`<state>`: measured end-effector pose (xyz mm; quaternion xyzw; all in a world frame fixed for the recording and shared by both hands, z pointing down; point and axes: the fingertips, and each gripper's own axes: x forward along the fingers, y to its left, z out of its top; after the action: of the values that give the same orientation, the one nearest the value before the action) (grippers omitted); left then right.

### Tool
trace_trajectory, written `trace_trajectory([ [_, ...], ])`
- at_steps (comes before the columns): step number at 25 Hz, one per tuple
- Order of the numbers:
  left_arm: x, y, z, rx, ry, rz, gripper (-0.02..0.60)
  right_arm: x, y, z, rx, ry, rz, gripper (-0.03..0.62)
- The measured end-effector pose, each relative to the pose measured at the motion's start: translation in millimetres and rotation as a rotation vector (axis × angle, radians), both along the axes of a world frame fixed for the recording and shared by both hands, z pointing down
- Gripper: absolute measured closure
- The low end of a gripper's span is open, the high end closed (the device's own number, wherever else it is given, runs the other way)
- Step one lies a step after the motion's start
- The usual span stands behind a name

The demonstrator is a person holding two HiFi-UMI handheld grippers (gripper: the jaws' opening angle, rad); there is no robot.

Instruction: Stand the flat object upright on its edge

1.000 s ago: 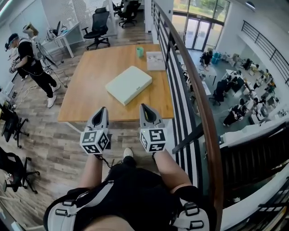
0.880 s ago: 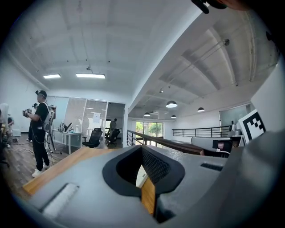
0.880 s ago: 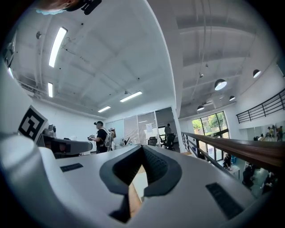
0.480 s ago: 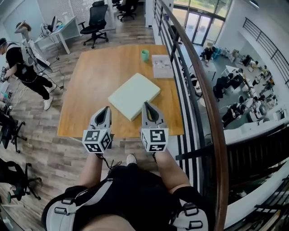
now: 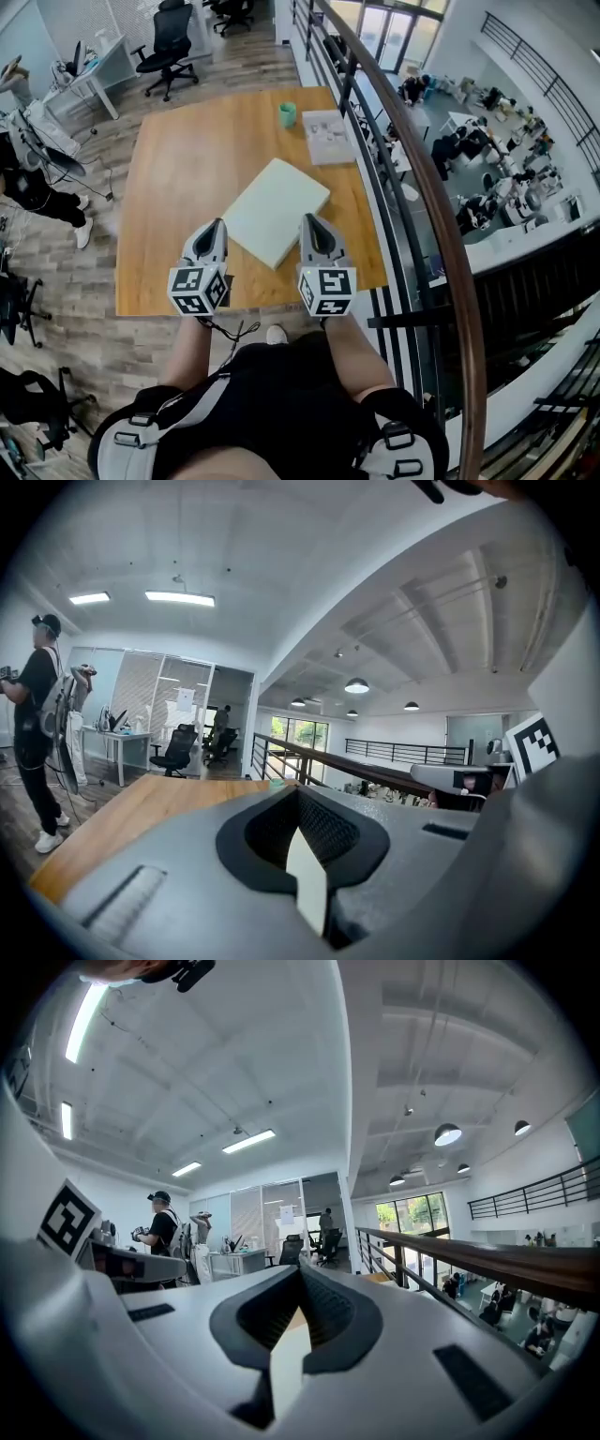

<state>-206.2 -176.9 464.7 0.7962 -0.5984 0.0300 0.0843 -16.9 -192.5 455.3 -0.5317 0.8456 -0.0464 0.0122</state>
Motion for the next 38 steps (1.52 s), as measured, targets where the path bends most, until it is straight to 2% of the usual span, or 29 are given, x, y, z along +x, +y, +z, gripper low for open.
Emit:
trace_trajectory([
  [7,3,-32,18,-0.037,-0.017,0.014,0.577,12,-27,18,-0.036,0.012,0.031,0.589],
  [15,10,-65,17,-0.051,-0.055,0.005,0.577,29,-59,23,-0.064,0.001,0.043,0.589],
  [20,21,-84,33,-0.118,-0.101,0.072,0.569,44,-75,36,-0.123,-0.051,0.082,0.586],
  [23,22,-93,51,-0.18,-0.099,0.115,0.465,49,-81,54,-0.194,-0.095,0.097,0.53],
  [27,17,-107,77,-0.271,-0.111,0.151,0.421,54,-86,86,-0.317,-0.144,0.11,0.516],
  [31,8,-120,106,-0.372,-0.166,0.173,0.406,56,-88,124,-0.46,-0.192,0.139,0.508],
  [38,4,-149,147,-0.542,-0.171,0.273,0.394,46,-94,177,-0.661,-0.286,0.149,0.5],
])
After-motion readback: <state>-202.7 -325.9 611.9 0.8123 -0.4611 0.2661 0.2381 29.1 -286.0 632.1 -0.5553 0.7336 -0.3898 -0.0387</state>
